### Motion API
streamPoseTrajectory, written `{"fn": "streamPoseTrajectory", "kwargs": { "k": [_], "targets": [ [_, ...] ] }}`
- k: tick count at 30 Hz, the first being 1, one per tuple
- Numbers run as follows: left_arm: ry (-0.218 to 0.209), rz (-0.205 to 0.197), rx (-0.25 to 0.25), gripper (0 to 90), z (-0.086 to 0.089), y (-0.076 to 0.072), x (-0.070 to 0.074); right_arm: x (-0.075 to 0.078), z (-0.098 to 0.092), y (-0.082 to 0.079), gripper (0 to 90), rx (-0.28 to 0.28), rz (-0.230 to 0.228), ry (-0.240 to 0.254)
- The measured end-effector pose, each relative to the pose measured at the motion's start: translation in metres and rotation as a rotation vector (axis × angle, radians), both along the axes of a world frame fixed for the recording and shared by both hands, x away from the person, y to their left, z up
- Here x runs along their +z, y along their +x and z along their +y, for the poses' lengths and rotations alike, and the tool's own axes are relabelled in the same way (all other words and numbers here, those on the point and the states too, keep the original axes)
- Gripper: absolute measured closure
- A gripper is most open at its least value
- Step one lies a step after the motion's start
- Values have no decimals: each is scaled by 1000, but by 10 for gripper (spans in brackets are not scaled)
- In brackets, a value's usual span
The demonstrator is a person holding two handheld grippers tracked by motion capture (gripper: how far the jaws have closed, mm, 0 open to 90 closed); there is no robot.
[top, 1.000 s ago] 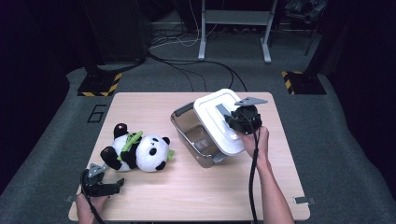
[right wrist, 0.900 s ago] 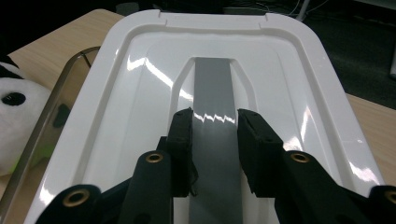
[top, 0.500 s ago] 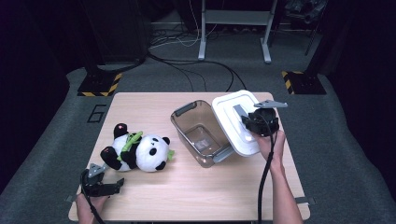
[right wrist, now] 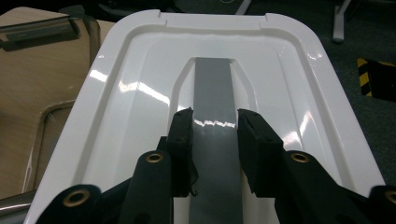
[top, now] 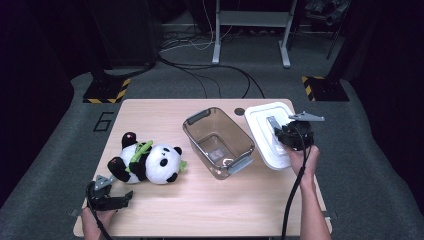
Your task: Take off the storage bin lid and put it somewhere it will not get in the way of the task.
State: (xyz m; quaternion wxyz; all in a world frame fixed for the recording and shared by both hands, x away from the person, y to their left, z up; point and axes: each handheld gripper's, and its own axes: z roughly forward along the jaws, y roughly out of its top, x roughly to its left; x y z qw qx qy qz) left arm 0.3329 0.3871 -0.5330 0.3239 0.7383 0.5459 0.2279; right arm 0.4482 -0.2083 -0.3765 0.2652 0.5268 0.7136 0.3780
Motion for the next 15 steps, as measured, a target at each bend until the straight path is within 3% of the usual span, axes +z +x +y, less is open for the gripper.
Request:
{"fn": "streamPoseTrajectory", "kwargs": {
  "k": [6, 15],
  "targets": [
    [0, 0, 0, 2, 0, 0, 0, -16, -16, 3, 670, -53, 28, 12],
    [1, 0, 0, 3, 0, 0, 0, -42, -25, 6, 670, -99, 64, 4]
  ]
}}
